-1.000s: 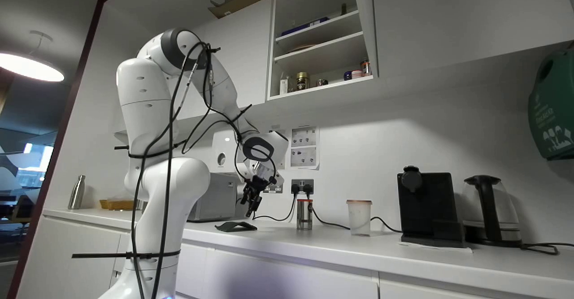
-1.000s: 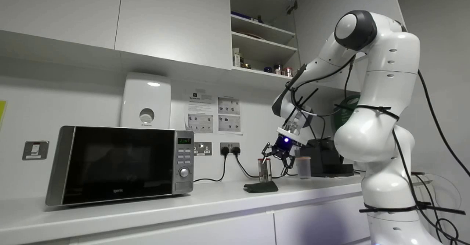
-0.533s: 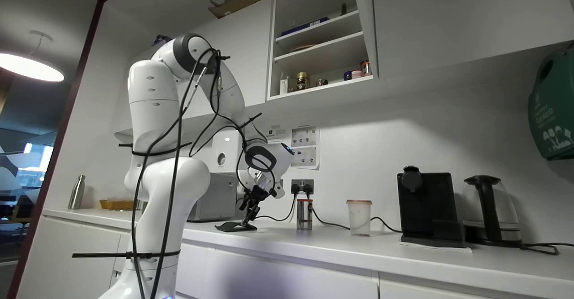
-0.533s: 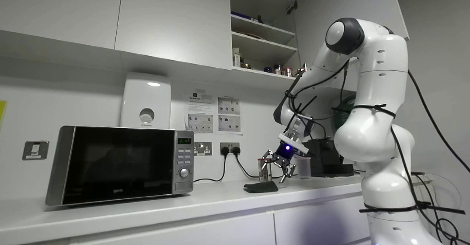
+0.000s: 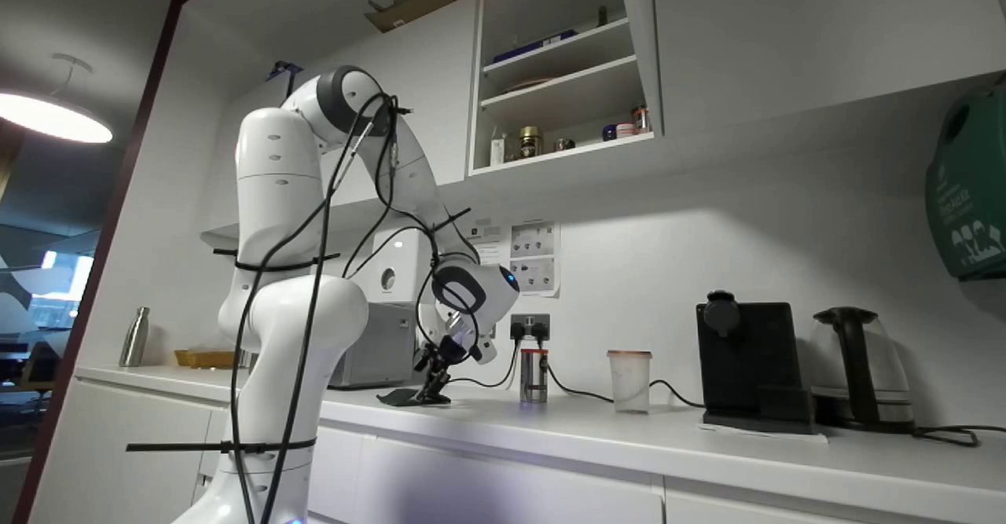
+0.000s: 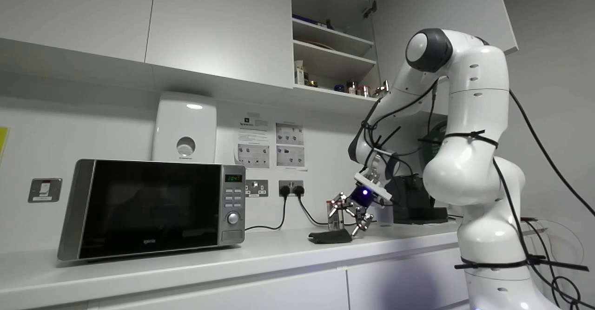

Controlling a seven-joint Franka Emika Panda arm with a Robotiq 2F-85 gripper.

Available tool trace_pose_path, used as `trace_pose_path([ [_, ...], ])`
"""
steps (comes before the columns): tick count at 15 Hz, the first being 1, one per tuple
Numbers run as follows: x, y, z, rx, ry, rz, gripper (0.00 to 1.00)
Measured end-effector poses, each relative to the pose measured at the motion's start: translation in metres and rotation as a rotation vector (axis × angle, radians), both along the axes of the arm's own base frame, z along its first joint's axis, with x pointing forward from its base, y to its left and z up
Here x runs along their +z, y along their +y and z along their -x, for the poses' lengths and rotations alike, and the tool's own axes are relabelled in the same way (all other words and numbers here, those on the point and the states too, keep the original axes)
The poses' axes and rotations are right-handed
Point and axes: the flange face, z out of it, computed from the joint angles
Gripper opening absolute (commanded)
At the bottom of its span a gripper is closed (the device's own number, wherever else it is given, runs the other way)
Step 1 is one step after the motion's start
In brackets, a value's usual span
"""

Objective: Wipe the countertop with the cloth

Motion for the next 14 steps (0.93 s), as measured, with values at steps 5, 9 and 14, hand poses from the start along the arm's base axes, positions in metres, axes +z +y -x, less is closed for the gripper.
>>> trace_pose_path([
  [5,-0.001,0.007,-0.002,0.024,-0.004,0.004,1.00],
  [9,0.001,0.013,-0.004,0.042,-0.011,0.009,1.00],
  [14,0.002,0.016,-0.005,0.058,-0.024,0.009,1.00],
])
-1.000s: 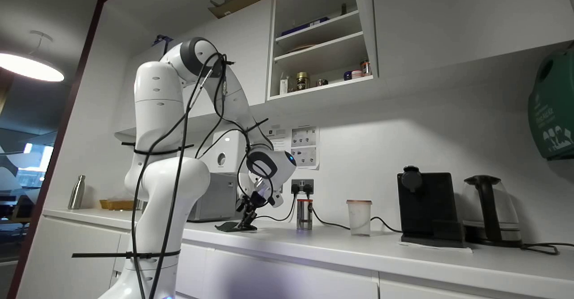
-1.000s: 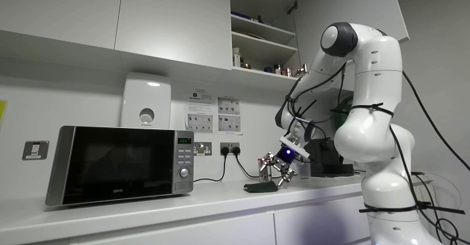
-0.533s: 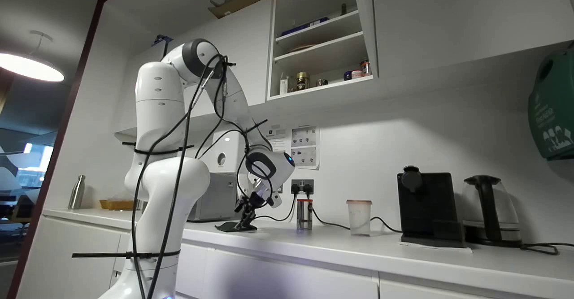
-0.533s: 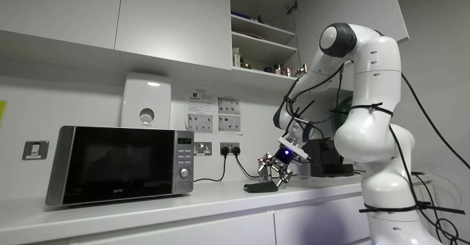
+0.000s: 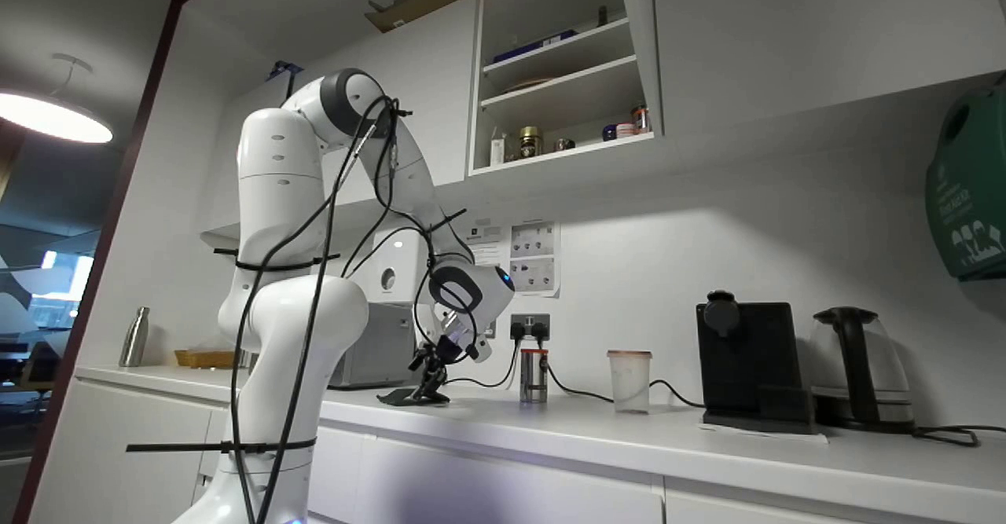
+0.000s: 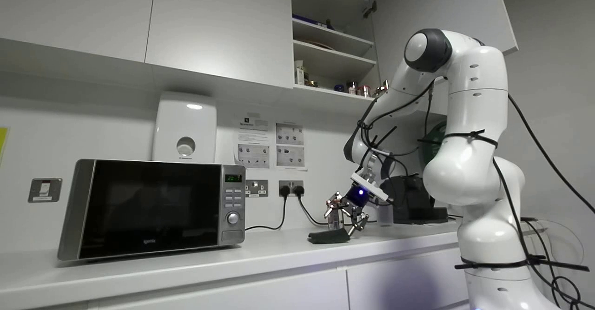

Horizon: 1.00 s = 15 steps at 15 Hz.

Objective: Wipe the countertop with the cloth

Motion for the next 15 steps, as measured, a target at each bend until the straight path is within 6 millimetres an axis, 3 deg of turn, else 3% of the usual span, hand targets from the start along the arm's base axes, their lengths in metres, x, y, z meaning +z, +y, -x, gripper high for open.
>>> trace_pose_path([
  [9,-0.021,-0.013,-0.005,0.013,0.000,0.005,1.00],
  [15,-0.014,-0.010,-0.025,0.027,-0.022,0.013,1.00],
])
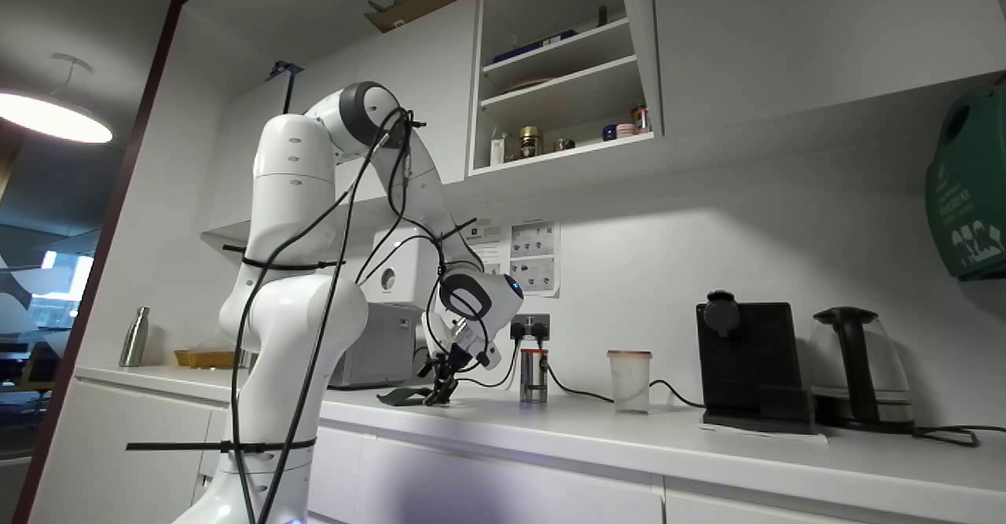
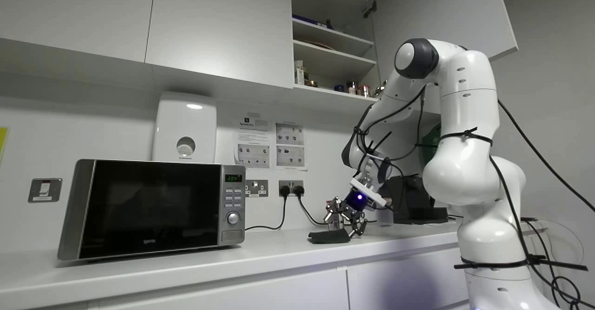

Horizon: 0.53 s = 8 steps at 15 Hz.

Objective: Wipe the countertop with the cloth

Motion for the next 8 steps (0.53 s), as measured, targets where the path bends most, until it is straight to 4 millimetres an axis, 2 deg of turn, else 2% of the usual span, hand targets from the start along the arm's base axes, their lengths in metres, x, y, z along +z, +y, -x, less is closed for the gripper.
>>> trace_pose_path([
  [2,0.0048,0.0025,-0.0058,0.007,-0.013,0.002,1.00],
  [3,0.0064,0.0033,-0.0079,0.010,-0.017,0.003,0.75],
  [4,0.0067,0.0038,-0.0093,0.011,-0.018,0.003,0.74],
  [8,0.0017,0.0039,-0.0112,-0.002,-0.006,-0.009,0.42],
])
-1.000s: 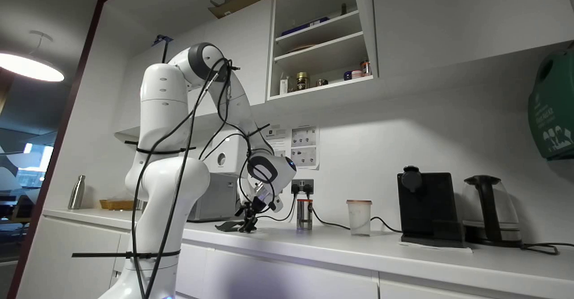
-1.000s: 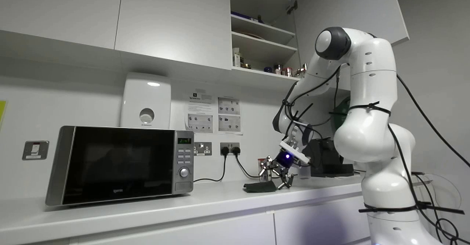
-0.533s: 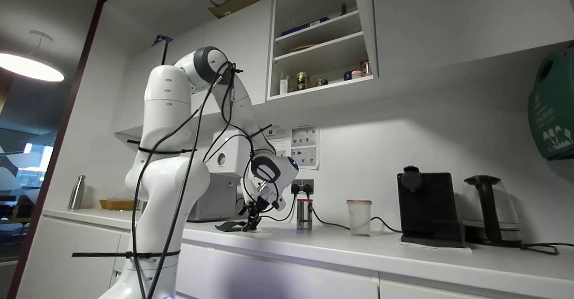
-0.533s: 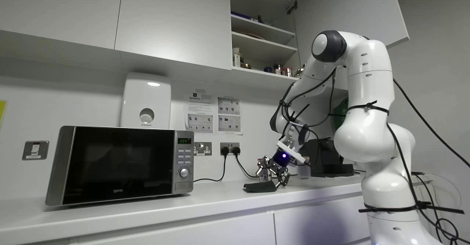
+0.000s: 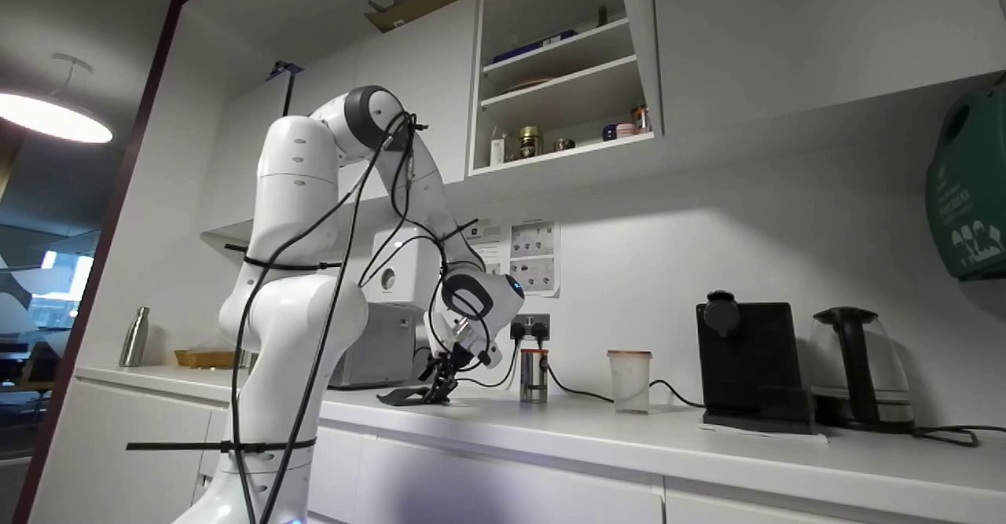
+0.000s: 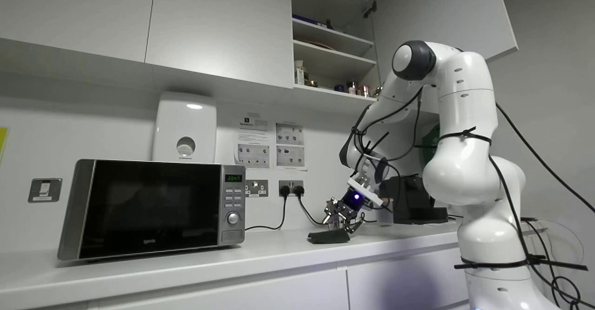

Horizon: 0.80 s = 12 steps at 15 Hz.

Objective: Wipe the countertop with the cloth

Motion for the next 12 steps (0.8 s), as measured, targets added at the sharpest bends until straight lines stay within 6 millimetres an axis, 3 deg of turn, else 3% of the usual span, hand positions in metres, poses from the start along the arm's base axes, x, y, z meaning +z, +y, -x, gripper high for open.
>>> trace_pose_path([
  [5,-0.0090,-0.0034,0.0001,-0.022,0.022,-0.013,0.05],
  [6,-0.0102,-0.0043,0.0002,-0.025,0.025,-0.013,0.01],
  [12,-0.0064,-0.0063,-0.0031,0.001,0.050,0.042,0.01],
])
